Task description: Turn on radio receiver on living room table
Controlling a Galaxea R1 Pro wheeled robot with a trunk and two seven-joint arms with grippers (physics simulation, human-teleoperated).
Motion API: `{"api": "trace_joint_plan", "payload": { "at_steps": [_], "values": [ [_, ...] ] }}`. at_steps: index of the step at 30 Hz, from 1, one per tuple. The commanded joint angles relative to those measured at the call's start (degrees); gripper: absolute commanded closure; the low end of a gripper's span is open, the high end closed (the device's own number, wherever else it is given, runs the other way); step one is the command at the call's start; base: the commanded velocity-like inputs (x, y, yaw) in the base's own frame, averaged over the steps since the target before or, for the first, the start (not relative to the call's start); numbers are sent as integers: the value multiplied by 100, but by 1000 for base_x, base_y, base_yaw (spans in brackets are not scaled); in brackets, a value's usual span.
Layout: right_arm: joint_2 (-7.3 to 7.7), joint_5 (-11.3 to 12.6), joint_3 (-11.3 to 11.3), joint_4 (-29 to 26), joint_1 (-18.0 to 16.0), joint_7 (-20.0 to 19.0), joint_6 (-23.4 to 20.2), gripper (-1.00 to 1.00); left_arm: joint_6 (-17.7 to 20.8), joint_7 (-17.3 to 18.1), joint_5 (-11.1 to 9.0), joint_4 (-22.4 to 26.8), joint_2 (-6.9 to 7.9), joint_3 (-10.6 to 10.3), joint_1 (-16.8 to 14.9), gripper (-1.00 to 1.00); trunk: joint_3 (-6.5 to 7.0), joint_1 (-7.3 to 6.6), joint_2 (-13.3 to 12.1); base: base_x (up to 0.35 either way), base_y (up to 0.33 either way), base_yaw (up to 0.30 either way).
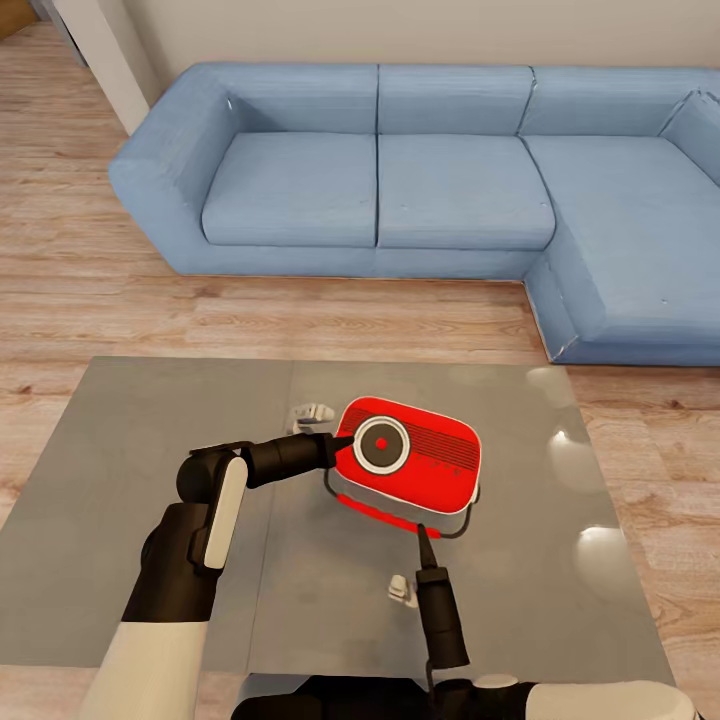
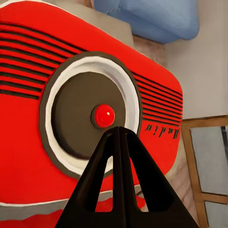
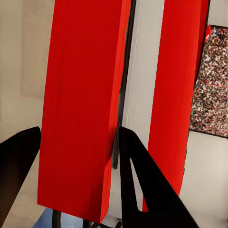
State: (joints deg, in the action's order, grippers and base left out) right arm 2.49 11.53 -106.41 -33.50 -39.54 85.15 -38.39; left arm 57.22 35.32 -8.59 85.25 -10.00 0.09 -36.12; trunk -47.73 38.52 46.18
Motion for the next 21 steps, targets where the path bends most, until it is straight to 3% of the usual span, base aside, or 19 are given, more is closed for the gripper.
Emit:
{"api": "trace_joint_plan", "payload": {
  "at_steps": [1, 21],
  "values": [
    [0, -28, 1, -1, -1, 6, -2, 100, 0, 0, -1, 0, 0, 2, 0, 100, 0, 0, 0, 0, 0, 0],
    [31, -20, 6, -6, -1, -8, 176, 100, -1, 1, -2, 0, 0, 0, 0, 100, 0, 0, 0, 0, 0, 0]
  ]
}}
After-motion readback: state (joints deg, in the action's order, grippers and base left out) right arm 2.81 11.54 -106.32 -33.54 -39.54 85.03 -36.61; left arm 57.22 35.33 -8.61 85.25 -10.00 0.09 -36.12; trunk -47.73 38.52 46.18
